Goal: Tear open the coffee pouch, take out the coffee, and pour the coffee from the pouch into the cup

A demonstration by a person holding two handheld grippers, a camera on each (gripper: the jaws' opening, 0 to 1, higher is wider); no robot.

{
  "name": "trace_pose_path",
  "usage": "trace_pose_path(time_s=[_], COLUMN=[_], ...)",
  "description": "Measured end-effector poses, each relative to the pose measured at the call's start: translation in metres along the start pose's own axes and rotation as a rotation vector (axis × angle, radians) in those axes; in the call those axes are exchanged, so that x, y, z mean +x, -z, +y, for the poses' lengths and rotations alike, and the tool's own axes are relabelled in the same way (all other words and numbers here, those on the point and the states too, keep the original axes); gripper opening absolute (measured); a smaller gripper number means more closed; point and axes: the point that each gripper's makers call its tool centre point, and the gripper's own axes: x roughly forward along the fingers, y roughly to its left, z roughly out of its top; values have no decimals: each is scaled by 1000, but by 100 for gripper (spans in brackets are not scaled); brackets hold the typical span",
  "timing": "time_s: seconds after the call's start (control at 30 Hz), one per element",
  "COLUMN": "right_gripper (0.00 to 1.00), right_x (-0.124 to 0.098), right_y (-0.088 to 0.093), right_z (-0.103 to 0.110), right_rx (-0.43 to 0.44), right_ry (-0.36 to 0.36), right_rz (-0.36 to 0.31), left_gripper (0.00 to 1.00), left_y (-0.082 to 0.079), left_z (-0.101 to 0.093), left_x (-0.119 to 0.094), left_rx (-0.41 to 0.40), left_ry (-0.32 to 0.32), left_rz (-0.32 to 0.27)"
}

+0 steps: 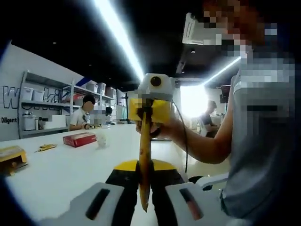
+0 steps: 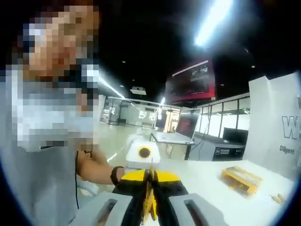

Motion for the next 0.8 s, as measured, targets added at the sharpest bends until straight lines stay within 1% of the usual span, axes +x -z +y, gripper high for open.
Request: trace_pose_path(time_s=[0.03,0.13,0.33,0.37,0.4,0.43,0.57,0.67,0.7,0.8], right_gripper=[12,19,24,24,24,24,25,23,23,24], right_x=[-1,-4,-14,-17,-19,-22,-35,-49,-54,-66], right_y=[-2,-3,-3,-3,-4,-4,-3,0,0,1], right_z=[-2,-6,-13,-13,-14,-14,-20,-26,-31,-36], right_rx=[11,32,84,91,99,110,126,151,166,187], right_ry=[8,28,58,61,64,69,118,168,196,230], right_rz=[-30,-64,-134,-144,-156,-170,-196,-206,-217,-228], left_gripper=[11,11,11,11,11,11,11,11,11,11], left_y=[0,-2,-2,-3,-3,-5,-10,-10,-10,-11], left_z=[1,1,2,2,5,7,5,6,6,8], left_x=[-1,-3,-4,-4,-5,-6,-10,-11,-12,-13], left_rx=[-1,-6,4,2,5,24,28,23,24,24], left_ry=[-3,-7,-21,-23,-40,-62,-69,-80,-85,-95], left_rz=[0,-14,-16,-18,-15,-19,-41,-40,-40,-41])
